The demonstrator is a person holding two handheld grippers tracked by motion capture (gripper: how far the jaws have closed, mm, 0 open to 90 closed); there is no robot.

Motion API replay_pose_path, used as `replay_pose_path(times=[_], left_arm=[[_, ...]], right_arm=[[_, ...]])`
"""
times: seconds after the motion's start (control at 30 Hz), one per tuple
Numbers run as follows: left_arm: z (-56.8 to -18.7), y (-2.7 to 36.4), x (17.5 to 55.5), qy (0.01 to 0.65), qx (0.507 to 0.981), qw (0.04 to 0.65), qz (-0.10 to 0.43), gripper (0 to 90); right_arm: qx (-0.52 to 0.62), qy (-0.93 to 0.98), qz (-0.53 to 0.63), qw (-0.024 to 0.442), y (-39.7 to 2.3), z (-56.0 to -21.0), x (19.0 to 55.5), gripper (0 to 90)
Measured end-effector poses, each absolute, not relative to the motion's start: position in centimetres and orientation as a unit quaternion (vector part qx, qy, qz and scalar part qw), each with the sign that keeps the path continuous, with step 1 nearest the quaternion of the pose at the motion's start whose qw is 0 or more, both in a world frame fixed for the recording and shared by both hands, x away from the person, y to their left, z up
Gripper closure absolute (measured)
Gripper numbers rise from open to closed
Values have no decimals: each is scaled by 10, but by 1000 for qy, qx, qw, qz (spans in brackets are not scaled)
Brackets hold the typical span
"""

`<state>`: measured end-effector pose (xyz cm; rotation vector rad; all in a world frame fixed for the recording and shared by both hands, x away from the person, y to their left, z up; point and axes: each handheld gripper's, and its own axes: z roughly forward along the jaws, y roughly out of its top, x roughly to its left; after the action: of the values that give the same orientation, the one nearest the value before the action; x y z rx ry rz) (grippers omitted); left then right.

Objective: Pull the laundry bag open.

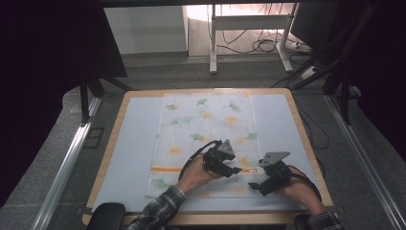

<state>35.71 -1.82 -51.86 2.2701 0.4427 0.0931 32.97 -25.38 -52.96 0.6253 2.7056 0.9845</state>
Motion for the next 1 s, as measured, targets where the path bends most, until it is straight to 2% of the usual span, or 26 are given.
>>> replay_pose_path(times=[0.1,0.3,0.43,0.7,1.0], left_arm=[[-521,-23,360,176,897,404,33,458],[-526,-32,363,169,897,407,20,610],[-527,-41,364,158,895,416,8,664],[-526,-64,360,140,907,397,27,729],[-528,-68,357,126,912,390,31,712]], right_arm=[[211,914,332,98,-254,-530,330,10],[210,914,333,98,-254,-530,330,10],[210,914,333,98,-254,-530,330,10],[212,913,334,97,-254,-530,329,10],[211,913,335,97,-254,-530,330,10]])
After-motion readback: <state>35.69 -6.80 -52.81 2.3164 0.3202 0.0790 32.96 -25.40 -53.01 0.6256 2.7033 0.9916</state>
